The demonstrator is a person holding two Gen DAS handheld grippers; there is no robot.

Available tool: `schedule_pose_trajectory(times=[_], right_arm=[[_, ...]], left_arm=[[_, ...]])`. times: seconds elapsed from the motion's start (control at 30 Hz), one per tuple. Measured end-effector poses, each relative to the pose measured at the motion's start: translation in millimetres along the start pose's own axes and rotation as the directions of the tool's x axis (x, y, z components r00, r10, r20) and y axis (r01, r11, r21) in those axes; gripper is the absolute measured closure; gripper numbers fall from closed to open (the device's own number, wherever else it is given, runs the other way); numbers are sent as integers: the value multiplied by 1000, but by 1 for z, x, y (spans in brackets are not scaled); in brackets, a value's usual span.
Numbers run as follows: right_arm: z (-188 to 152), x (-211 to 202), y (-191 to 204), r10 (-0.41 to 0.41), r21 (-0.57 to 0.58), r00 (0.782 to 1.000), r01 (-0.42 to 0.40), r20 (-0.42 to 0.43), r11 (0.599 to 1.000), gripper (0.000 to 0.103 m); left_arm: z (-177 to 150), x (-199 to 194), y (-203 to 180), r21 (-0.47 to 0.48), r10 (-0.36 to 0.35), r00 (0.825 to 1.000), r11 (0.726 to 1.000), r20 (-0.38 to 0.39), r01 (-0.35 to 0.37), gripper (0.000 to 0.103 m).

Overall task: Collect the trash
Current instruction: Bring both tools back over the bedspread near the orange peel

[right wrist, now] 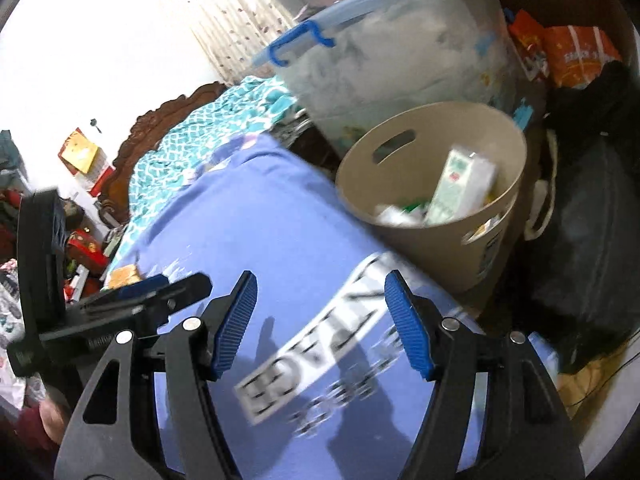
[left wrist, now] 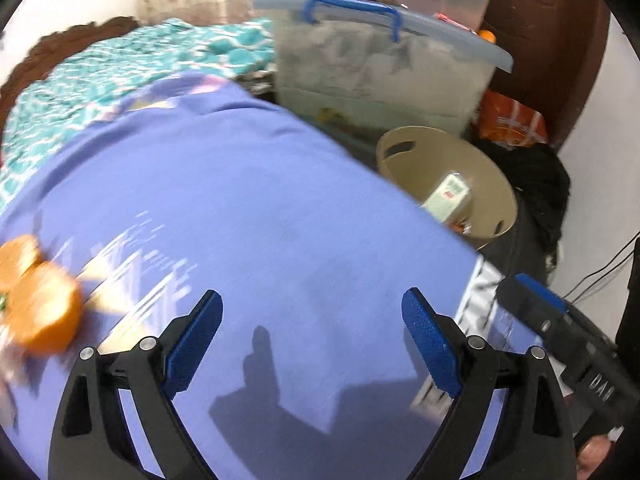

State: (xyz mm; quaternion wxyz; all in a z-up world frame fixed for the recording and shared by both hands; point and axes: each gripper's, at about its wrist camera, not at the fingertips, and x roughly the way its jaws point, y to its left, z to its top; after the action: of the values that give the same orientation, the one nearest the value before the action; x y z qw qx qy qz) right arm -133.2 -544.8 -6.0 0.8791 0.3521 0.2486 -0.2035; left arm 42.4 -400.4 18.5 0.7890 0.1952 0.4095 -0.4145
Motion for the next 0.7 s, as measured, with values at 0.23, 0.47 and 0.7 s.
schedule_pose_trajectory(times=[0.23, 0.47, 0.7], right_arm=[[-20, -12, 25, -4, -4, 1000, 4, -10, 1000, 29], [-29, -31, 48, -26, -13, 999, 26, 23, 1000, 20], [-39, -38, 69, -28, -44, 1000, 28, 13, 999, 19]], left_arm=[[-41, -47, 36, -58, 82, 995, 995, 60, -79, 16], [-68, -81, 60, -116, 103, 989, 989, 102, -91, 15], [-85, -101, 71, -137, 137, 980, 984, 142, -118, 13]])
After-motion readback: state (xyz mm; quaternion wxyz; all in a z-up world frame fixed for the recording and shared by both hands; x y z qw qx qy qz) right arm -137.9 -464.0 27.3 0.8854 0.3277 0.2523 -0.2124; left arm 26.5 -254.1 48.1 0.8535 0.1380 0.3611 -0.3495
